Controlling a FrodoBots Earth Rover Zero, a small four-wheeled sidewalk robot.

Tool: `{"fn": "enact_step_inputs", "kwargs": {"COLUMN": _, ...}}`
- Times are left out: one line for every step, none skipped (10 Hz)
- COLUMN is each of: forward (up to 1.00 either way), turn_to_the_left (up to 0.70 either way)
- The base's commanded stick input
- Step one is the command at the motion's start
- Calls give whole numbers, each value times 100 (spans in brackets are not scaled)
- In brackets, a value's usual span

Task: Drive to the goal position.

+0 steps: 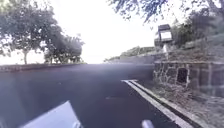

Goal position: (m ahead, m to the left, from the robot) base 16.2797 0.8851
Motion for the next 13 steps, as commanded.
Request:
{"fn": "enact_step_inputs", "kwargs": {"forward": 70, "turn_to_the_left": 0}}
{"fn": "enact_step_inputs", "kwargs": {"forward": 70, "turn_to_the_left": 0}}
{"fn": "enact_step_inputs", "kwargs": {"forward": 70, "turn_to_the_left": 0}}
{"fn": "enact_step_inputs", "kwargs": {"forward": 70, "turn_to_the_left": 0}}
{"fn": "enact_step_inputs", "kwargs": {"forward": 70, "turn_to_the_left": 0}}
{"fn": "enact_step_inputs", "kwargs": {"forward": 70, "turn_to_the_left": 0}}
{"fn": "enact_step_inputs", "kwargs": {"forward": 70, "turn_to_the_left": 0}}
{"fn": "enact_step_inputs", "kwargs": {"forward": 70, "turn_to_the_left": 0}}
{"fn": "enact_step_inputs", "kwargs": {"forward": 70, "turn_to_the_left": 0}}
{"fn": "enact_step_inputs", "kwargs": {"forward": 70, "turn_to_the_left": 0}}
{"fn": "enact_step_inputs", "kwargs": {"forward": 70, "turn_to_the_left": -14}}
{"fn": "enact_step_inputs", "kwargs": {"forward": 70, "turn_to_the_left": -28}}
{"fn": "enact_step_inputs", "kwargs": {"forward": 70, "turn_to_the_left": -35}}
